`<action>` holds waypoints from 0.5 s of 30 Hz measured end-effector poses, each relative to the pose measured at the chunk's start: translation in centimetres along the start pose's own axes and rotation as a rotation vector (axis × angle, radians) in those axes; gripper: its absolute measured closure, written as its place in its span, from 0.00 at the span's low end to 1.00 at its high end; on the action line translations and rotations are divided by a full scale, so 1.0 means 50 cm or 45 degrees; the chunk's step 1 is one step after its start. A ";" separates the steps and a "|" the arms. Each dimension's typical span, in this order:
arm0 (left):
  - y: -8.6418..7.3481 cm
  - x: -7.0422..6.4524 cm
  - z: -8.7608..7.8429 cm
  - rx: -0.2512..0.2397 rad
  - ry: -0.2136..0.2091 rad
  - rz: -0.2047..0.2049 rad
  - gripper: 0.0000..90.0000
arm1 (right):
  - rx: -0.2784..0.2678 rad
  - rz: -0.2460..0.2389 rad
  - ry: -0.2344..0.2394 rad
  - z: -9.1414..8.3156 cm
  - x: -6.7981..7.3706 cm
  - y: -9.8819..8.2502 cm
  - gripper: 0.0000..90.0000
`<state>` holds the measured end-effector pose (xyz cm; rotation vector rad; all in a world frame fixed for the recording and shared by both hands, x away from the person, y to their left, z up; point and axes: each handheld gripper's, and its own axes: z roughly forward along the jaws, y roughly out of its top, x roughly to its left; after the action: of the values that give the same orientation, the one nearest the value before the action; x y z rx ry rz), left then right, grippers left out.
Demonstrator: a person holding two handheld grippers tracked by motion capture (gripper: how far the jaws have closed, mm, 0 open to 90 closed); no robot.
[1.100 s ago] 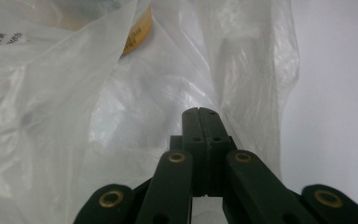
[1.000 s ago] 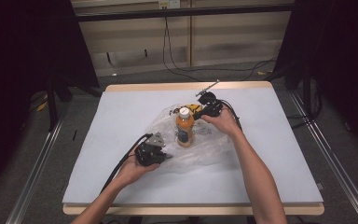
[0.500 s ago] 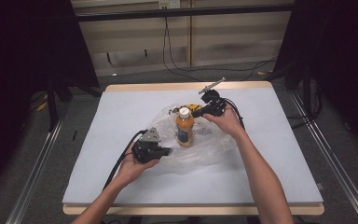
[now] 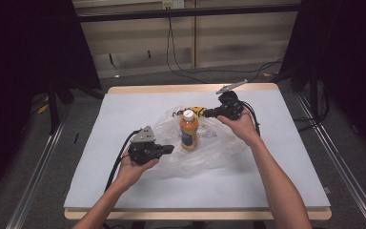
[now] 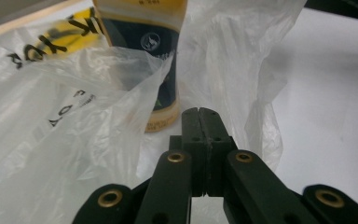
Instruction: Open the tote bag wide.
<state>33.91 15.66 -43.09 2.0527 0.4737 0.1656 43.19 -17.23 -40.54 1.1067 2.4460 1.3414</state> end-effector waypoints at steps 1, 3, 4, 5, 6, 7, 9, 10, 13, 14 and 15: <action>0.000 0.000 -0.005 -0.008 0.016 -0.002 0.98 | -0.016 0.000 -0.003 -0.008 0.001 -0.003 1.00; 0.000 0.002 -0.018 -0.031 0.035 0.006 0.97 | -0.045 0.008 -0.012 -0.027 0.003 -0.008 1.00; -0.001 0.003 -0.023 -0.051 0.047 0.005 0.97 | -0.066 0.010 -0.014 -0.036 0.003 -0.010 1.00; -0.002 0.005 -0.027 -0.082 0.046 -0.003 0.96 | -0.089 0.012 -0.021 -0.047 0.004 -0.012 1.00; -0.002 0.006 -0.033 -0.091 0.056 -0.011 0.94 | -0.115 0.021 -0.023 -0.057 0.004 -0.015 1.00; -0.003 0.007 -0.039 -0.100 0.063 -0.007 0.94 | -0.135 0.022 -0.023 -0.067 0.005 -0.018 1.00; -0.005 0.008 -0.050 -0.129 0.077 -0.020 0.91 | -0.160 0.031 -0.028 -0.084 0.007 -0.027 0.91; -0.006 0.009 -0.055 -0.145 0.085 -0.021 0.89 | -0.169 0.036 -0.024 -0.091 0.007 -0.031 0.89; -0.009 0.010 -0.066 -0.181 0.107 -0.029 0.78 | -0.221 0.021 -0.036 -0.115 0.016 -0.048 0.79; -0.010 0.012 -0.071 -0.179 0.113 -0.027 0.75 | -0.222 0.015 -0.030 -0.123 0.019 -0.053 0.75; -0.012 0.012 -0.075 -0.189 0.126 -0.032 0.72 | -0.243 0.011 -0.028 -0.131 0.023 -0.059 0.71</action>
<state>33.16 19.18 -41.73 1.8988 0.5326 0.2799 37.88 -21.89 -38.70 1.0798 2.2445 1.5192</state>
